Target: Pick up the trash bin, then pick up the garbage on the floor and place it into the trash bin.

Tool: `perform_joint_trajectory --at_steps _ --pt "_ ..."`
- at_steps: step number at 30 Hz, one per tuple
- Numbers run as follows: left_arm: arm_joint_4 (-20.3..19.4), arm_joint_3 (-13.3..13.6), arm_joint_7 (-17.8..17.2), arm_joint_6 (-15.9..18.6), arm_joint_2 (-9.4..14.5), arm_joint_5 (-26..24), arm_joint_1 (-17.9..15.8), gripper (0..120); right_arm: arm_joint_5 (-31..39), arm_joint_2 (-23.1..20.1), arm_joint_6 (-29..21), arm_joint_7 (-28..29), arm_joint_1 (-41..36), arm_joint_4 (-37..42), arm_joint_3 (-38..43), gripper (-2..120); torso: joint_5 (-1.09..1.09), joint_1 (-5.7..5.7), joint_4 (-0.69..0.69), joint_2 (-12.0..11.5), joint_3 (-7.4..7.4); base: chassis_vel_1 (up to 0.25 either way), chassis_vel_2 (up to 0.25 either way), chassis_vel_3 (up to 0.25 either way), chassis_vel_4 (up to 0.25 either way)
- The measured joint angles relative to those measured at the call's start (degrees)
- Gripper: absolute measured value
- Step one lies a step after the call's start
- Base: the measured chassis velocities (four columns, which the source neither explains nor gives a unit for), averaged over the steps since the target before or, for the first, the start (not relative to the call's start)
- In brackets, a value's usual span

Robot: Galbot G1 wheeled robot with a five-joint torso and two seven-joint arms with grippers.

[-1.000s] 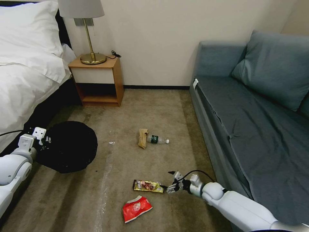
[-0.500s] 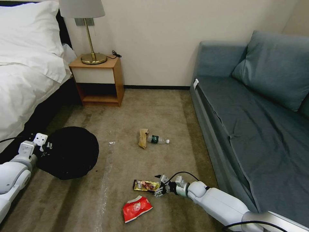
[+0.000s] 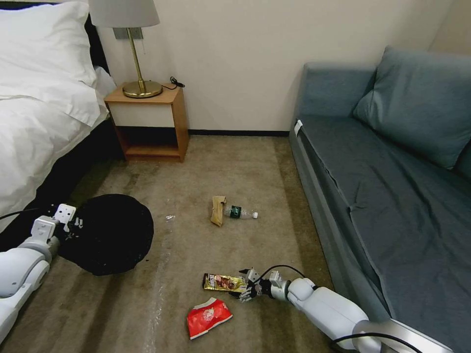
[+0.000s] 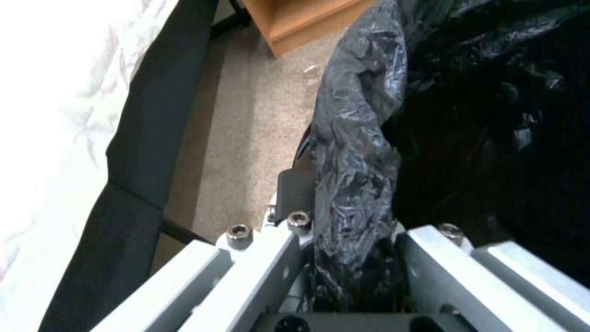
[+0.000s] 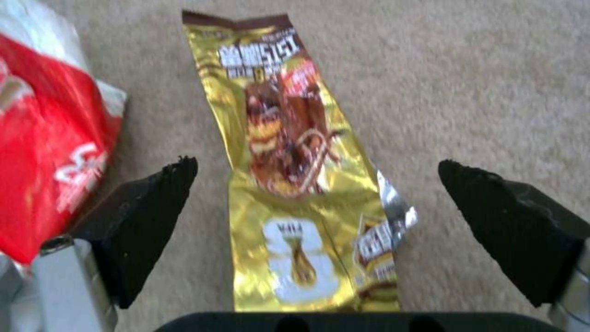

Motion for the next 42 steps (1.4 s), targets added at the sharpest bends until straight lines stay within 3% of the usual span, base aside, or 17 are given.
perform_joint_trajectory --at_steps 11,12,13,14,16,18,23,25,26,30,33,37,42 --pt "0.07 0.42 0.02 -0.11 0.22 -0.19 -0.17 2 -10.99 3.96 6.3 -3.73 1.07 -11.12 9.13 99 0.0 0.0 -0.01 0.0 0.0 0.0 0.0 0.0 0.0" --pt "0.05 0.45 0.02 -0.22 0.26 -0.25 -0.16 2 -19.31 7.73 11.09 -6.49 3.11 -19.27 18.0 88 0.01 0.0 -0.01 0.0 0.0 0.0 0.0 0.0 0.0" --pt "0.05 0.45 0.02 -0.22 0.26 -0.25 -0.16 2 -19.31 7.73 11.09 -6.49 3.11 -19.27 18.0 88 0.01 0.0 -0.01 0.0 0.0 0.0 0.0 0.0 0.0" --pt "0.05 0.45 0.03 -0.35 0.32 -0.29 -0.16 2 -27.3 10.67 14.59 -7.73 5.69 -26.8 26.08 80 -0.02 0.0 -0.01 0.0 0.0 0.0 0.0 0.0 0.0" --pt "0.16 0.46 0.09 -0.53 0.4 -0.36 -0.16 2 -32.31 13.57 16.92 -8.66 8.25 -33.93 32.15 71 0.01 0.0 0.04 0.0 0.0 0.0 0.0 0.0 0.0" --pt "0.25 0.4 0.08 -0.59 0.52 -0.42 -0.21 2 -31.39 13.39 17.02 -9.36 8.11 -34.52 32.58 65 0.08 0.0 0.04 0.0 0.0 0.0 0.0 0.0 0.0" --pt "0.45 0.48 -0.01 -0.6 0.95 -0.82 -0.74 2 -29.9 13.38 18.16 -12.45 8.67 -35.29 33.14 52 -0.06 0.0 0.0 0.01 0.0 0.0 0.0 0.0 0.0" --pt "0.87 0.73 -0.05 -0.6 1.33 -0.93 -1.58 2 -29.0 12.72 18.15 -13.01 8.36 -33.64 32.99 39 0.06 0.0 -0.02 0.01 0.01 0.0 0.0 0.0 0.0" --pt "0.89 0.85 -0.12 -0.58 1.48 -1.02 -1.86 2 -28.58 12.54 18.2 -13.04 8.36 -33.44 32.96 33 -0.05 0.0 -0.02 0.02 -0.01 0.0 0.0 0.0 0.0" --pt "0.87 1.08 -0.22 -0.35 1.65 -1.23 -2.01 2 -27.9 12.32 18.45 -13.13 8.19 -32.51 32.89 23 0.04 0.0 -0.01 0.01 0.01 0.0 0.0 0.0 0.0" --pt "0.86 1.37 -0.46 -0.29 1.6 -1.25 -2.15 2 -26.63 11.99 18.77 -13.24 8.43 -30.58 32.72 8 0.01 0.0 0.0 0.01 0.01 0.0 0.0 0.0 0.0" --pt "0.6 1.54 -0.56 -0.23 1.35 -1.25 -2.08 2 -25.45 11.87 19.51 -13.75 9.56 -29.47 32.72 0 0.0 0.0 0.0 0.01 0.0 0.0 0.0 0.0 0.0" --pt "0.82 1.63 -0.52 -0.21 1.19 -1.19 -2.04 2 -23.93 10.92 19.44 -14.27 10.82 -26.3 32.18 0 0.0 0.0 0.01 0.01 0.0 0.0 0.0 0.0 0.0"
